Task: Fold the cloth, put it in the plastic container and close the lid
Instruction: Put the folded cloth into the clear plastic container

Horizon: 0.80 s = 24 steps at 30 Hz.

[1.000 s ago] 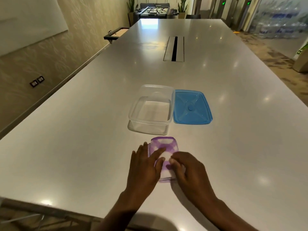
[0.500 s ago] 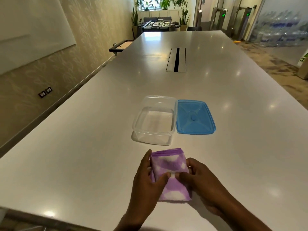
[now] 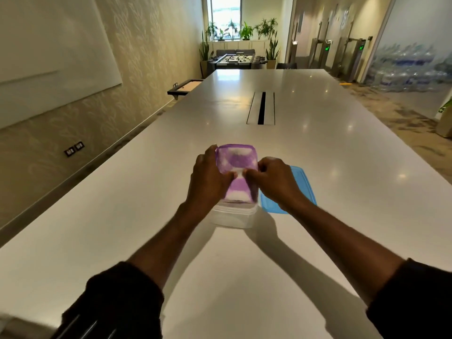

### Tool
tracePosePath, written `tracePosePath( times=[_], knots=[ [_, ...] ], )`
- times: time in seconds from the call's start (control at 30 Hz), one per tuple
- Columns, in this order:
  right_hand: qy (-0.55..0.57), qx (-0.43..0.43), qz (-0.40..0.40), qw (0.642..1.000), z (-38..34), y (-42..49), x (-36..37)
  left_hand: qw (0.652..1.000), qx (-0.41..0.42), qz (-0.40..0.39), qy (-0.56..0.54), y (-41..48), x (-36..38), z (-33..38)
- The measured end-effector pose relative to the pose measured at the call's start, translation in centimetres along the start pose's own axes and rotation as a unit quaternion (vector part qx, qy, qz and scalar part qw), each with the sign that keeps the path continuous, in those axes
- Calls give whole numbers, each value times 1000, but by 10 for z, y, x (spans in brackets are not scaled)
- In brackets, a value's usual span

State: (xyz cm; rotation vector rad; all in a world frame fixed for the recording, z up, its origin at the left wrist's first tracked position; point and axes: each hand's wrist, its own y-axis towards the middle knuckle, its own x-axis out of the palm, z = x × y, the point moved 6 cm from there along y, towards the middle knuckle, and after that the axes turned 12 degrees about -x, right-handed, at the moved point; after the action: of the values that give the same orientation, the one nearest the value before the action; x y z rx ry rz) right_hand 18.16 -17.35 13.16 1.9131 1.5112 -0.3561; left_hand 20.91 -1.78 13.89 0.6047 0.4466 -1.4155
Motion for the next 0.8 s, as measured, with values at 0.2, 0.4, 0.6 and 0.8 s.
tracePosePath(
  times=[0.2,0.4,0.6,0.8],
  knots=[
    [-231,3,-142,962,26,44,44,988,-5,-71,135,36,40,-15],
    [-287,66,-244,924,33,59,65,974,-30,-120,192,53,66,-32],
    [-375,46,-297,877,32,65,83,959,-30,-177,218,67,84,-41],
    [-459,-12,-298,837,30,60,95,946,-33,-200,252,67,91,-50]
  ],
)
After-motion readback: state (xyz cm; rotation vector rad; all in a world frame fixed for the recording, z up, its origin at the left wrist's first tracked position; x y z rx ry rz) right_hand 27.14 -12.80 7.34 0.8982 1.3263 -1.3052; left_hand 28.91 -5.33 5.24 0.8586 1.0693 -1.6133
